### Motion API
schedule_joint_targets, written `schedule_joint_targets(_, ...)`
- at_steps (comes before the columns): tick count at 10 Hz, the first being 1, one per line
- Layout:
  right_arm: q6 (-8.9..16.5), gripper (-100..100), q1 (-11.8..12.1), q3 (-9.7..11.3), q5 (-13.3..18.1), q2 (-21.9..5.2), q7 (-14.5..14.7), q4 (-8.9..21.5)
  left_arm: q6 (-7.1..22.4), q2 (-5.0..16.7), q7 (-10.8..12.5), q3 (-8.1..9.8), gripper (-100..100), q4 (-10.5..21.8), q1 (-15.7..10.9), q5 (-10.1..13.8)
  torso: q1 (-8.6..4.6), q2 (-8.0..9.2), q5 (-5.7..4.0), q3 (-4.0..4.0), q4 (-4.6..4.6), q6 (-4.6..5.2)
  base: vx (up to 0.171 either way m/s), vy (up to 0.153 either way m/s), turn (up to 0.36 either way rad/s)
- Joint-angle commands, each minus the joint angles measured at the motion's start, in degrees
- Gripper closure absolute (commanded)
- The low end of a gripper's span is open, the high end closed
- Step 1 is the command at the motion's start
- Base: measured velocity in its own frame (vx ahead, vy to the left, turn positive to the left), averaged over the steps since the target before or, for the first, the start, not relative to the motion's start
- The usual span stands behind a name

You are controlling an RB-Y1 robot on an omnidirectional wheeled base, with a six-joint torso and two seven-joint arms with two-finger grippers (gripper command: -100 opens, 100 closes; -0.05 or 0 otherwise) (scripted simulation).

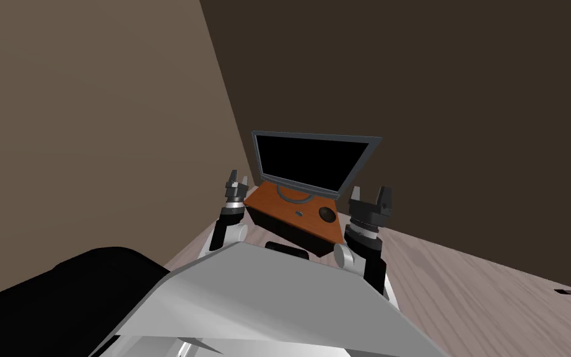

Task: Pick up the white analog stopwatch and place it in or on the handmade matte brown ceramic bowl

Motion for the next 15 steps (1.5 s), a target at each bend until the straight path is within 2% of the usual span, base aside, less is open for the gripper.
schedule_joint_targets(1, 0.3, -100, 0.0, 0.45, 0.91, -2.67, 0.02, 1.53, 0.0, 0.0, 0.0, 0.0, 0, 0.0, 0.0, 0.0, 0.0, 0.0, 0.0, 0.0, 0.0, 0.0, -0.018, -0.017, 0.16)
schedule_joint_targets(6, 1.53, -100, 0.15, 2.61, 5.22, -10.05, 0.13, 8.19, 0.0, 0.01, 0.0, 0.0, 0, 0.0, -0.01, 0.0, -0.29, 0.13, -0.07, 0.07, 0.03, -0.02, -0.037, -0.06, 0.19)
schedule_joint_targets(7, 1.53, -100, 0.15, 2.61, 5.22, -10.05, 0.13, 8.19, 0.0, 0.01, 0.0, 0.0, 0, 0.0, -0.01, 0.0, -0.26, 0.17, -0.06, 0.1, 0.03, -0.01, -0.034, -0.043, 0.067)
schedule_joint_targets(9, 2.18, -100, 0.27, 3.86, 7.74, -13.41, 0.22, 11.35, 0.0, 0.01, 0.0, 0.0, 0, 0.0, -0.01, 0.0, -0.22, 0.1, -0.05, 0.06, 0.02, -0.02, -0.038, -0.055, 0.215)
schedule_joint_targets(10, 2.18, -100, 0.27, 3.86, 7.74, -13.41, 0.22, 11.85, 0.0, 0.01, 0.0, 0.0, 0, 0.0, -0.01, 0.0, -0.26, 0.13, -0.06, 0.07, 0.03, -0.01, -0.033, -0.047, 0.111)
schedule_joint_targets(13, 3.3, -100, 0.51, 5.98, 12.22, -18.73, 0.43, 17.28, 0.0, 0.01, 0.0, 0.0, 0, 0.0, -0.01, 0.0, -0.3, 0.12, -0.07, 0.07, 0.03, -0.03, -0.055, -0.067, 0.286)
schedule_joint_targets(14, 3.3, -100, 0.51, 5.98, 12.22, -18.75, 0.43, 18.13, 0.0, 0.01, 0.0, 0.01, 0, 0.0, -0.01, 0.0, -0.35, 0.22, -0.08, 0.12, 0.04, 0.0, -0.058, -0.059, 0.093)
schedule_joint_targets(15, 3.69, -100, 0.59, 6.74, 13.87, -20.61, 0.52, 20.39, 0.0, 0.01, 0.0, 0.01, 0, 0.0, 0.0, 0.0, -0.29, 0.17, -0.07, 0.11, 0.05, 0.04, -0.041, -0.041, 0.209)
